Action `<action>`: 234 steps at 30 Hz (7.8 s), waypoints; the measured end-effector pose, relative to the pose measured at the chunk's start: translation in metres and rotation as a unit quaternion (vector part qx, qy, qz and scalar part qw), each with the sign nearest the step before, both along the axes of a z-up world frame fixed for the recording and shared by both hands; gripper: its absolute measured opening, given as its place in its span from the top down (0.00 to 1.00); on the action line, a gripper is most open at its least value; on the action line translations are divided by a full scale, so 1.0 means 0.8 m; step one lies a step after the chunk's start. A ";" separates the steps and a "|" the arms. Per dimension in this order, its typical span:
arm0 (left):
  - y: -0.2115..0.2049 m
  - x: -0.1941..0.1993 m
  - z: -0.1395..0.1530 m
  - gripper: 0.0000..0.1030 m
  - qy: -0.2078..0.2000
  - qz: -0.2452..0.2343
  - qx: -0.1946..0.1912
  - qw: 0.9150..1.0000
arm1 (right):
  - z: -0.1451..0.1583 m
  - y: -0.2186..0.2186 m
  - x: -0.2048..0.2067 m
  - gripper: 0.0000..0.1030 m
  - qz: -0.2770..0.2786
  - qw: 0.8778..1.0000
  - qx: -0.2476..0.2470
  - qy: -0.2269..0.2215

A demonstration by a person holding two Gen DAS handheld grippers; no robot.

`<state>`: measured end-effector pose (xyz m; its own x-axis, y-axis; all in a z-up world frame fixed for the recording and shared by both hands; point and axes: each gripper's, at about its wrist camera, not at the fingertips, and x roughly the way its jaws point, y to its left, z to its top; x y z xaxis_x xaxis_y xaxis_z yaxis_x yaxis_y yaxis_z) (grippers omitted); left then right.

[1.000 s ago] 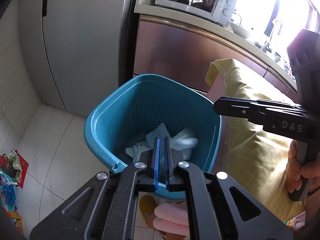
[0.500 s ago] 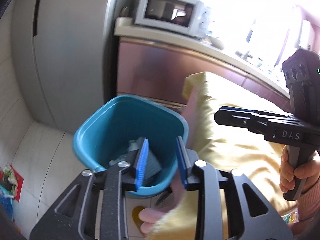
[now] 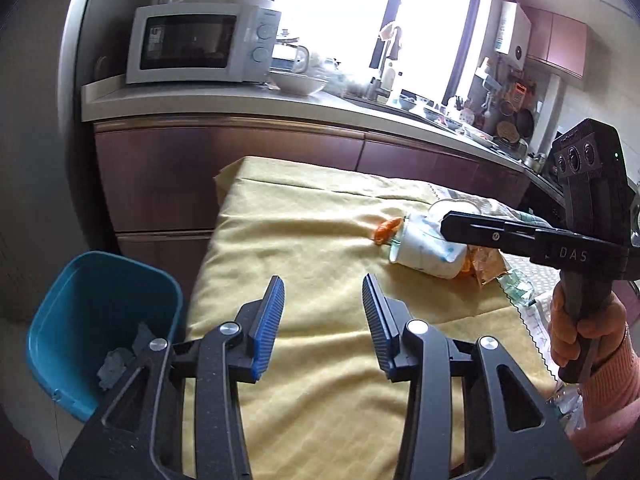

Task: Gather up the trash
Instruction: 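Move both open tools back to the blue-dotted paper cups, then close the left tool on a blue-dotted paper cup while the right tool reaches another cup, then lift the held cup with the left tool while the right tool grips the second cup, then lift both held blue-dotted cups off the table and turn toward the teal bin, then carry both held cups over the teal bin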

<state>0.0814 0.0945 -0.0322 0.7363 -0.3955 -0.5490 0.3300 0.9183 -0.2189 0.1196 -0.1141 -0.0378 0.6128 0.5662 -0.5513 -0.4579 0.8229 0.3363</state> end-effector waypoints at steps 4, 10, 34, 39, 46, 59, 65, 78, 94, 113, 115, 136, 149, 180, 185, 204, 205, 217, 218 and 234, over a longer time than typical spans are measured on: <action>-0.040 0.021 0.003 0.61 0.012 -0.032 -0.006 0.999 | 0.005 -0.061 0.003 0.72 -0.055 0.998 0.002 -0.004; -0.091 0.049 0.003 0.60 0.018 -0.069 -0.001 0.997 | 0.004 -0.139 0.028 0.72 -0.120 0.993 0.002 -0.002; -0.156 0.115 -0.040 0.52 0.098 -0.156 -0.007 0.983 | -0.039 -0.171 0.094 0.68 -0.094 0.994 -0.013 0.059; -0.163 0.109 -0.043 0.52 0.099 -0.170 -0.001 0.981 | -0.041 -0.165 0.088 0.78 -0.080 0.995 -0.010 0.060; -0.163 0.100 -0.046 0.63 0.099 -0.168 0.010 0.981 | -0.041 -0.158 0.083 0.79 -0.059 0.996 -0.013 0.063; -0.123 0.074 -0.034 0.82 0.082 -0.141 -0.014 0.986 | -0.038 -0.144 0.060 0.92 -0.026 0.998 -0.030 0.049; -0.106 0.057 -0.028 0.83 0.074 -0.131 -0.009 0.989 | -0.034 -0.129 0.051 0.84 0.012 0.998 -0.036 0.056; -0.069 0.041 -0.029 0.87 0.077 -0.103 -0.014 0.992 | -0.045 -0.115 0.030 0.90 0.031 0.997 -0.016 0.065; -0.038 -0.004 -0.002 0.96 0.042 -0.066 0.007 0.997 | -0.013 -0.080 -0.007 0.98 0.061 0.998 0.018 0.019; -0.066 -0.039 -0.008 0.96 0.006 -0.082 0.068 0.994 | -0.023 -0.080 -0.018 0.78 -0.015 0.999 -0.008 0.030; -0.065 -0.038 -0.009 0.96 0.006 -0.085 0.063 0.994 | -0.015 -0.084 -0.027 0.78 -0.027 0.999 -0.017 0.014; -0.042 -0.032 -0.032 0.96 0.070 -0.138 -0.079 0.985 | -0.089 -0.004 -0.002 0.72 0.092 0.978 0.139 0.123; -0.027 -0.024 -0.037 0.76 0.077 -0.133 -0.101 0.983 | -0.092 -0.034 -0.008 0.76 0.070 0.977 0.167 0.114; -0.091 -0.060 -0.023 0.80 -0.088 -0.168 0.210 0.959 | -0.096 -0.037 0.002 0.76 0.085 0.971 0.178 0.138; -0.103 -0.067 -0.028 0.81 -0.106 -0.183 0.241 0.947 | -0.097 -0.034 0.005 0.76 0.088 0.970 0.176 0.143; -0.064 -0.070 -0.013 0.99 -0.084 -0.142 0.149 0.975 | -0.100 -0.041 0.006 0.76 0.066 0.969 0.187 0.145; -0.062 -0.072 -0.012 0.99 -0.084 -0.139 0.147 0.976 | -0.100 -0.040 0.006 0.76 0.065 0.970 0.187 0.144; 0.004 -0.080 -0.003 0.99 -0.065 -0.047 0.104 0.991 | -0.093 -0.035 0.005 0.76 0.054 0.972 0.180 0.138; 0.011 -0.081 -0.003 0.99 -0.063 -0.040 0.099 0.992 | -0.091 -0.034 0.004 0.76 0.054 0.973 0.179 0.136; 0.104 -0.088 0.002 0.99 -0.035 0.065 0.061 0.995 | -0.063 0.036 0.023 0.76 0.102 0.974 0.155 0.128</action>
<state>0.0110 0.1774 -0.0306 0.8154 -0.2278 -0.5323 0.2176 0.9725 -0.0828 0.1381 -0.0853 -0.0884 0.3348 0.8255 -0.4543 -0.4710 0.5642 0.6781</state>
